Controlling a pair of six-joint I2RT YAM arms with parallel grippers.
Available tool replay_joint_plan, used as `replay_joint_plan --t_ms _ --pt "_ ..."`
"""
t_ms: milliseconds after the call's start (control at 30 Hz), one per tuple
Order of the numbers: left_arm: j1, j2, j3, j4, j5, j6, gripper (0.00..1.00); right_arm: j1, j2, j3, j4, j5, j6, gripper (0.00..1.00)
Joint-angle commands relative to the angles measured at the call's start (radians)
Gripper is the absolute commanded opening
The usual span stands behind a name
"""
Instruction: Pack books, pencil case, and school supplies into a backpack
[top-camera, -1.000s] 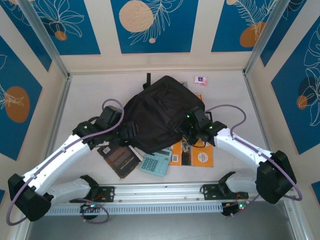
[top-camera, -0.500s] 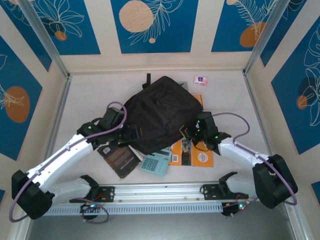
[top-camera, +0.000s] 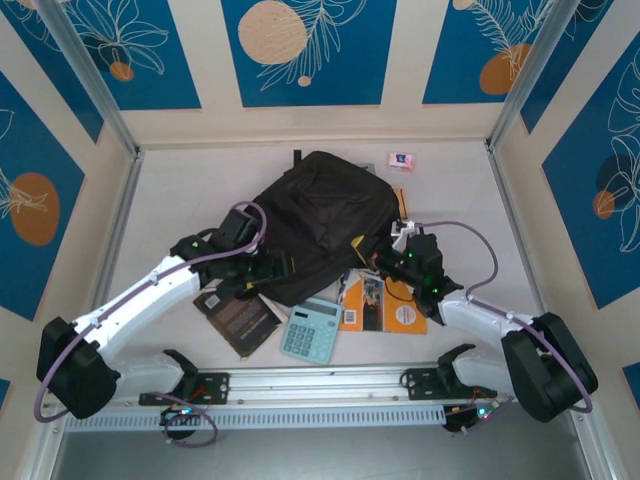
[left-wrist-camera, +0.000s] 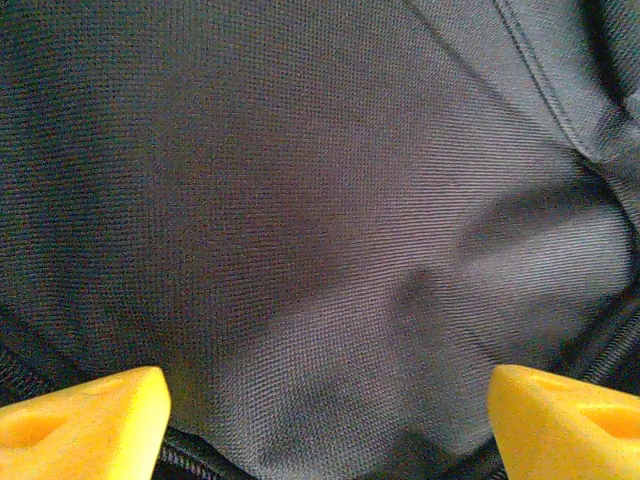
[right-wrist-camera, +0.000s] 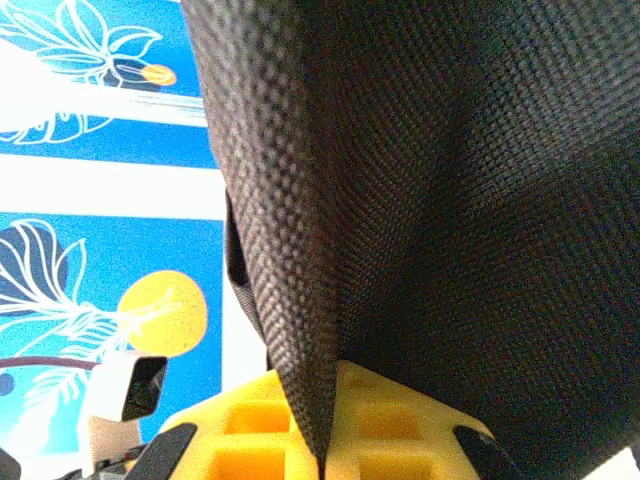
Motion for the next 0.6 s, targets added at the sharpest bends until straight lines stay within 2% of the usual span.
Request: replay_joint_plan --t_ms 0,133,200,300,400,467,567 --pt "-0.004 0.015 0.005 -0.012 -0.008 -0.001 0.83 -0.044 0.027 0.074 0.090 -0.121 -0.030 0.00" --pt "-0.003 0.048 -0.023 0.018 -0.022 0.004 0.82 -0.064 0.039 0.161 -0.220 -0.198 -0.090 0.02" --pt "-0.002 0.077 -0.038 0.044 -0.007 -0.002 0.81 -0.062 0.032 0.191 -0.372 -0.180 -0.101 0.25" --pt "-0.001 0.117 -0.040 0.066 -0.005 0.002 0.78 -0.046 0.023 0.274 -0.685 -0.102 -0.107 0.48" --pt "0.001 0.136 -0.046 0.096 -0.002 0.003 0.75 -0.003 0.039 0.397 -1.010 0.023 -0.102 0.56" --pt "0.001 0.144 -0.051 0.111 0.005 -0.001 0.74 0.030 0.056 0.452 -1.138 0.072 -0.062 0.59" --pt "0.003 0.150 -0.056 0.122 0.016 0.001 0.74 0.076 0.071 0.469 -1.157 0.067 0.003 0.63"
